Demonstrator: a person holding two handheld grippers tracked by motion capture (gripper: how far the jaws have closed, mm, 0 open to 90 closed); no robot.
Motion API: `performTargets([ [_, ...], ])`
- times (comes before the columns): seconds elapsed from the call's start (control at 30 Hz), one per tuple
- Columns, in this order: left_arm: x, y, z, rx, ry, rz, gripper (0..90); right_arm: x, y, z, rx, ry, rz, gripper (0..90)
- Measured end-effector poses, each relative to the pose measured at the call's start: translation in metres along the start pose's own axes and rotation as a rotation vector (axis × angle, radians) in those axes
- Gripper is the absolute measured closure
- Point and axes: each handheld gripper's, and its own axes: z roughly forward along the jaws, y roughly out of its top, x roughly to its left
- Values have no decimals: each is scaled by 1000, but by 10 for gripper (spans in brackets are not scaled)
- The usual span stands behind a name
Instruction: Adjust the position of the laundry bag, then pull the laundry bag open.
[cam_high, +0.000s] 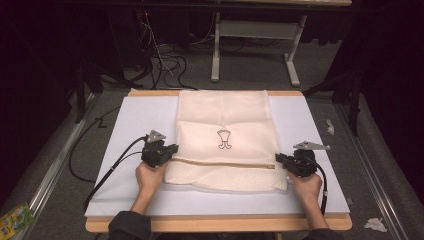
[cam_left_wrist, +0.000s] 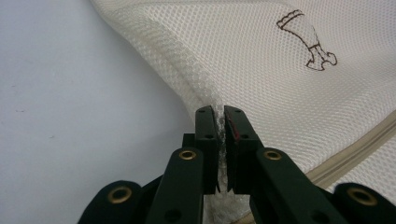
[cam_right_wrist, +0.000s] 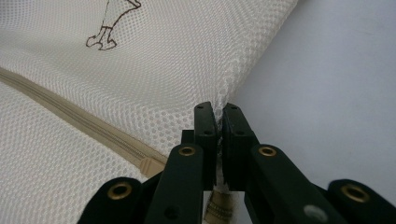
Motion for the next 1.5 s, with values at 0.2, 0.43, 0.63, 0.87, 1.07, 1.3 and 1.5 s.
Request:
performTargets([
  [0.2,-1,-3,2,22,22,27,827,1,-3,2,11,-8,-7,870],
  [0.43,-3,-6,3,38,48,57,823,2,-5,6,27,-12,-18,857],
  [0.63,-5,-9,3,47,62,81,817,2,-11,7,14,-20,-1,837],
  [0.87,-6,-12,0,45,82,100,745,3,-12,9,20,-35,-9,752],
  [1.07,-8,-13,-6,20,108,125,570,-2,-12,3,-16,-39,18,564],
  [1.3,-18,-15,-23,-37,78,139,534,-3,-12,-2,-21,-42,36,501],
  [1.5,-24,-16,-22,-40,34,118,533,-2,-13,1,-26,-33,38,482],
])
